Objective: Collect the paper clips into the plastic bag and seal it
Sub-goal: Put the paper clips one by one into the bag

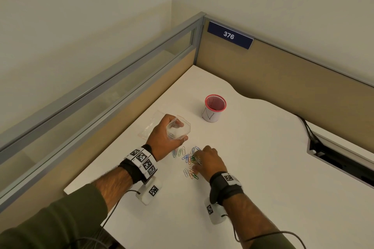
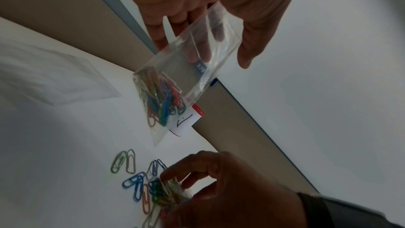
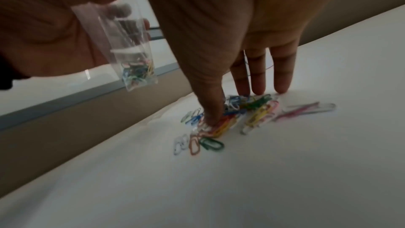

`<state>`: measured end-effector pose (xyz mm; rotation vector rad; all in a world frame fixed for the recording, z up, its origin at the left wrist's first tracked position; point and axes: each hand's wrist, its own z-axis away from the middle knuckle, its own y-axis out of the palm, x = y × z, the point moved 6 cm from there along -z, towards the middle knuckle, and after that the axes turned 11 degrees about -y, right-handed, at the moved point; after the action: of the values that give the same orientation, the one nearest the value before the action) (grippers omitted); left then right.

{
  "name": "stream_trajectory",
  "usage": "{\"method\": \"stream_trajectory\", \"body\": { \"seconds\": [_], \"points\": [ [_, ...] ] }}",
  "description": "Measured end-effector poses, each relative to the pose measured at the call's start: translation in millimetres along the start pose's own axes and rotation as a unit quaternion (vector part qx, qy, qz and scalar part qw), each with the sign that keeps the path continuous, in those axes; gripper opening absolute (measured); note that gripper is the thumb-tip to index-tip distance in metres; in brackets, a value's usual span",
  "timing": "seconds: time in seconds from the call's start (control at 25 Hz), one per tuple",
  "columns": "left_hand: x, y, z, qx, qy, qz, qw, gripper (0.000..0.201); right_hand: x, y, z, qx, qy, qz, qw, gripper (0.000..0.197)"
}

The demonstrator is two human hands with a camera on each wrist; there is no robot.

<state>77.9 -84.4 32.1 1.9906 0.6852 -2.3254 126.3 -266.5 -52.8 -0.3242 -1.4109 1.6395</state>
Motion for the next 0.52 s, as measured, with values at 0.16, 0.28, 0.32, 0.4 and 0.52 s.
{"method": "stream_trajectory", "body": {
  "seconds": [0.16, 0.28, 0.32, 0.4, 0.52],
  "points": [
    [1.2, -1.5, -0.4, -0.002, 0.002, 0.011, 1.000, 0.045, -11.9, -2.4, 8.1, -0.027, -0.009, 0.002, 1.000, 0.025],
    [3.2, -1.8, 0.4, -0.002, -0.007, 0.016, 1.000, 0.044, -27.9, -12.8, 19.0, 0.001, -0.031, -0.037, 0.999, 0.046],
    [3.4, -1.3, 0.8, -0.001, -0.007, 0.015, 1.000, 0.044, -29.0, -12.5, 22.7, 0.033, -0.047, -0.024, 0.998, 0.058],
    [3.3, 0.5, 1.4, 0.004, -0.007, 0.013, 1.000, 0.044, -27.9, -7.0, 26.5, 0.075, -0.067, 0.018, 0.995, 0.069],
    [0.8, 3.9, 2.5, 0.008, -0.004, 0.012, 1.000, 0.044, -17.9, 2.2, 21.6, 0.051, -0.095, 0.064, 0.992, 0.053]
  ]
}}
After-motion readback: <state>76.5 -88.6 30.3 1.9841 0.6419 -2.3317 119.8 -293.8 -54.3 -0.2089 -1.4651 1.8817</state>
